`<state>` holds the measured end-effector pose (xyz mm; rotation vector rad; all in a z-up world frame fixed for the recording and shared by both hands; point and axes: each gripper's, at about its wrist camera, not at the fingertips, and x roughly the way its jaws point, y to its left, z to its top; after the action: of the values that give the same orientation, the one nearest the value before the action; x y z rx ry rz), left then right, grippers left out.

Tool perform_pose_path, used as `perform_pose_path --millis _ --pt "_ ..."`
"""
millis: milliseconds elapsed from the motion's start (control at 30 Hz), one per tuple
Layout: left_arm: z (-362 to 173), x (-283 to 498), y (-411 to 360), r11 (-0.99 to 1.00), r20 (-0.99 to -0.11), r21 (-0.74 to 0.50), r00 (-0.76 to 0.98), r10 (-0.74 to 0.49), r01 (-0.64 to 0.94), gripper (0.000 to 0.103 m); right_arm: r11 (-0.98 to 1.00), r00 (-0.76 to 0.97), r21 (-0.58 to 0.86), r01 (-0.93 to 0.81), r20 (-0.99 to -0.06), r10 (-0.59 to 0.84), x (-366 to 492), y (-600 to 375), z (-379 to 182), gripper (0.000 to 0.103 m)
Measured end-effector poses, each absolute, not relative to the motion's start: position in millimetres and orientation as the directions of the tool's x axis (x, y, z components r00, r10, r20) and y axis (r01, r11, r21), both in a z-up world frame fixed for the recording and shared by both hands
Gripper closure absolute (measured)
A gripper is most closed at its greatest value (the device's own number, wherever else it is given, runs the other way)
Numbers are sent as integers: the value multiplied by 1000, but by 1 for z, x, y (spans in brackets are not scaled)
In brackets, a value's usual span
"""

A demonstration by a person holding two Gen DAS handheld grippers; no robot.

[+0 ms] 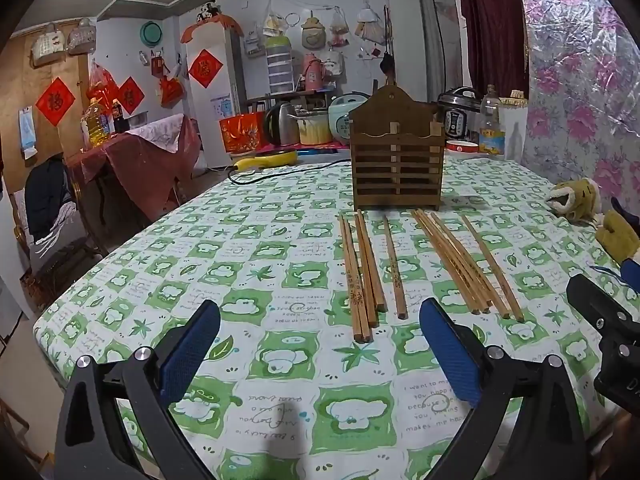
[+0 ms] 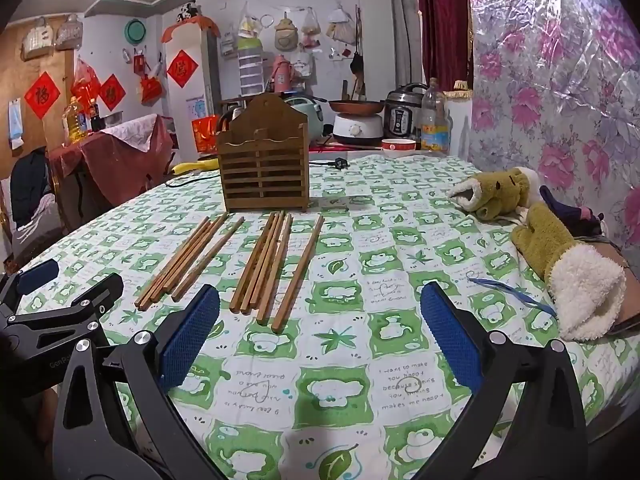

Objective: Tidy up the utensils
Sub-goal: 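Move both grippers toward the loose wooden chopsticks on the table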

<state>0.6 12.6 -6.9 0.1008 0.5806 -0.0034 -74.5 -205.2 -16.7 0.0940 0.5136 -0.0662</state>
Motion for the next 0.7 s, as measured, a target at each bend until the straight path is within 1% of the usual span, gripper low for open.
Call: perform_pose_path --millis 500,700 --pt "-6 -2 11 995 -544 97 839 27 30 6 990 868 113 83 -496 -16 -75 -212 -20 6" --pt "-7 -2 11 995 -544 96 838 27 30 5 992 872 101 70 -490 -12 -75 -210 -21 6"
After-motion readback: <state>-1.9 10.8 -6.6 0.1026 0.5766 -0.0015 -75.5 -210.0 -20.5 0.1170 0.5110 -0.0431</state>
